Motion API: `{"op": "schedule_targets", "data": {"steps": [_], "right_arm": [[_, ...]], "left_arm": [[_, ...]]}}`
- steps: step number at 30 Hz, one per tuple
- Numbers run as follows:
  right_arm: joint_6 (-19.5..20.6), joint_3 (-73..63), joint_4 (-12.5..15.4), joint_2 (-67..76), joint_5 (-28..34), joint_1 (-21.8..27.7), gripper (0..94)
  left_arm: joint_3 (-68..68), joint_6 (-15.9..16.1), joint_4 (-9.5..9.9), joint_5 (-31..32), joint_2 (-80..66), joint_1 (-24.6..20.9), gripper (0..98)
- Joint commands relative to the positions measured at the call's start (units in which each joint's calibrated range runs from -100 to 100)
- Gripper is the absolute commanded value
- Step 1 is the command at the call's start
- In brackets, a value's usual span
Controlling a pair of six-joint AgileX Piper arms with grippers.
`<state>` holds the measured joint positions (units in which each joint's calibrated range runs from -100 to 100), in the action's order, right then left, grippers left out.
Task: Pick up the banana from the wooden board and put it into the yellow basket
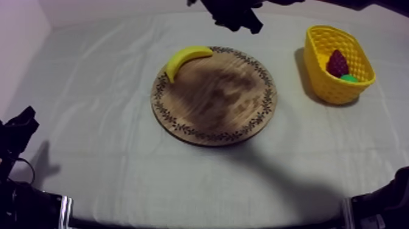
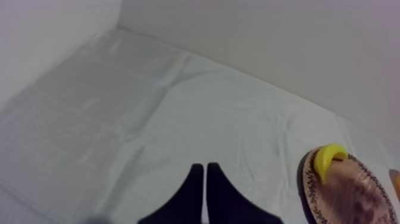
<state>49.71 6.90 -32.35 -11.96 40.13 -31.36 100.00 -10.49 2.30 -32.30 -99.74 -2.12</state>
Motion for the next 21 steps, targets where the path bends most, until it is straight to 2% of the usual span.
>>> {"op": "schedule_targets", "data": {"steps": [1, 11, 21], "right_arm": [[-0.6, -0.7, 0.5, 0.1, 1.5, -0.3, 78.3], [-2.3, -2.7, 1.7, -1.3, 2.8, -0.9, 75.4], [-5.3, -10.6, 8.1, -9.0, 6.3, -0.3, 75.5]], "left_arm": [[0.0, 0.0, 0.02, 0.0, 0.0, 0.0, 0.1], [0.0, 0.0, 0.02, 0.0, 0.0, 0.0, 0.1], [0.0, 0.0, 0.02, 0.0, 0.0, 0.0, 0.1]]}}
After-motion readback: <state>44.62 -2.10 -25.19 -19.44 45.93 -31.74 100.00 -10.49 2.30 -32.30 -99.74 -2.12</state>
